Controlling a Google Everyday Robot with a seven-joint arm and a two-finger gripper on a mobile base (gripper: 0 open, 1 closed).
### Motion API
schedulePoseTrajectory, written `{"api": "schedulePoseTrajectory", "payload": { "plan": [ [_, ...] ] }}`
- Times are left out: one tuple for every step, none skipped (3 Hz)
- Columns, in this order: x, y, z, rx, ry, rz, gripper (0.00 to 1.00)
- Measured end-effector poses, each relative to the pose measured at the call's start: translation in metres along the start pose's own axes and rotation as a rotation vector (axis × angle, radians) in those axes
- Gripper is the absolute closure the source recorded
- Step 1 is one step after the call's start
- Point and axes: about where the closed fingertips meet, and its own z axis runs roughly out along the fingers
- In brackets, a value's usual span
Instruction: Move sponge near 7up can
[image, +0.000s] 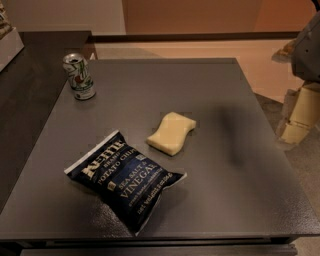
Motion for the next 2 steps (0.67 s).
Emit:
{"api": "schedulePoseTrajectory", "payload": {
  "plan": [
    [0.0, 0.0, 0.0, 0.0, 0.0, 0.0, 0.0],
    [-0.038, -0.012, 0.021, -0.013, -0.07, -0.04, 0.0]
  ]
}}
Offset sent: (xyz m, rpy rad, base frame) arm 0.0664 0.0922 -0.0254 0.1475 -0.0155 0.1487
